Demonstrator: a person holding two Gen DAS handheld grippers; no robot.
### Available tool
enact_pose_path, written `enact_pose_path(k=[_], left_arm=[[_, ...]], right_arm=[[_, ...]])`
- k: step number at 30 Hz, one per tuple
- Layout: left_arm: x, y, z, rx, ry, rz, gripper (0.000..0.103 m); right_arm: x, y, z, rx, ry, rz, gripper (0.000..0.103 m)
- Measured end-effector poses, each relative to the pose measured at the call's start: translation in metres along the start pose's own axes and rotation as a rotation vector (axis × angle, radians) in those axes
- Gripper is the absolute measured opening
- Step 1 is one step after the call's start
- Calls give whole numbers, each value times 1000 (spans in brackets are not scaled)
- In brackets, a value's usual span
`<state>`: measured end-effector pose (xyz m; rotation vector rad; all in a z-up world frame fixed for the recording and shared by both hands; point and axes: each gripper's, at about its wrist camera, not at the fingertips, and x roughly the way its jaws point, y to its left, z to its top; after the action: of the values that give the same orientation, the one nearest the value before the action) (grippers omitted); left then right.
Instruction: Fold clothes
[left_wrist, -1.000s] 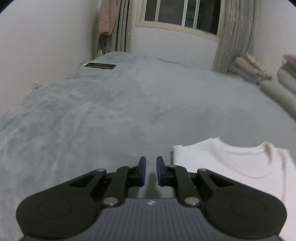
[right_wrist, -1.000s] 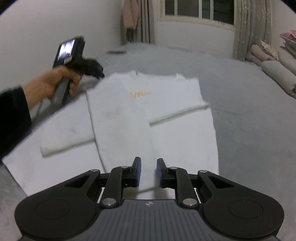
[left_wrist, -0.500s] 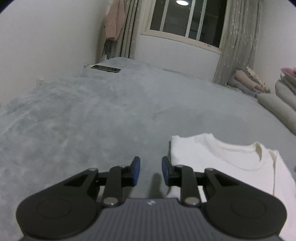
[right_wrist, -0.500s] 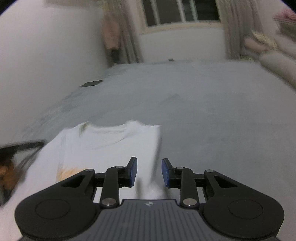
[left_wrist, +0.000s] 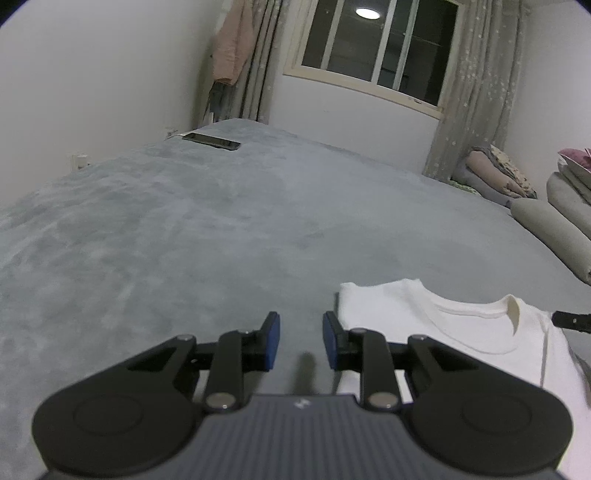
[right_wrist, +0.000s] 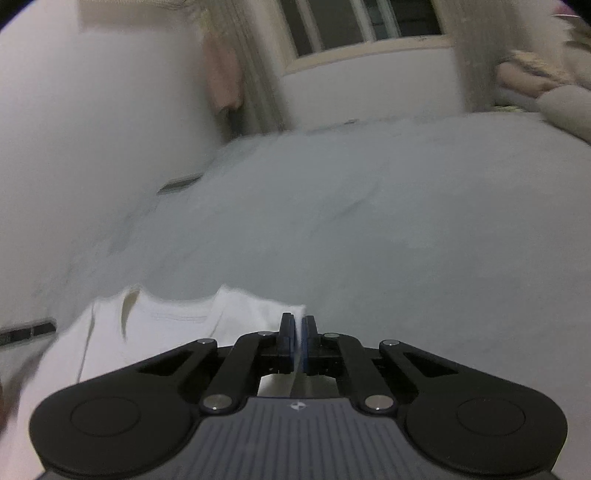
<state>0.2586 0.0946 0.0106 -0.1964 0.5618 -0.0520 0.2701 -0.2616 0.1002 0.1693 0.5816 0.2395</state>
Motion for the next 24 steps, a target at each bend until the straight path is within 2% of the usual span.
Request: enact_pose_path(k=[2,5,8,10,12,14,15,16,17,19,20,21,22,24], left_arm=[[1,0,0,1,3,2,23],[-1,1,1,-4,-4,-4,23],[-2,1,1,-8,-9,-7,23],[-5,-3,2,-3,-15,-22,23],[-8,-6,2,10,-21,-49,23],[-9,-11,1,31,-21,-76,23],[-10,-13,1,42,-21,-90,23],[-7,-16,-1,65,-5,-91,23],[-1,-18,-4,90,22,-71,23],[8,-20,-8,121,70,-33,27],[8,-17,-7,107,73,-35,28],[6,-16,-6,96,65,-35,28],[2,-15,-4,88,54,-34,27],[-9,-16,-1,98,41,-22,26]], right_arm=[[7,6,-4,-32,19,-112,0],[17,6,-11,-48,48,-151,1],[-1,-2,-4,13,-10,-92,1],[-12,-3,0,32,-36,-50,8],[-15,9,-3,-13,-25,36,8],[-14,32,-12,-111,9,112,8],[-8,38,-18,-142,43,110,8],[1,42,-25,-173,79,68,0],[7,44,-31,-196,99,27,0],[1,40,-27,-166,79,-74,0],[-7,39,-25,-150,62,-132,2],[-22,39,-25,-147,22,-168,12],[-39,40,-28,-137,-7,-139,12],[-65,45,-41,-111,10,-25,12]])
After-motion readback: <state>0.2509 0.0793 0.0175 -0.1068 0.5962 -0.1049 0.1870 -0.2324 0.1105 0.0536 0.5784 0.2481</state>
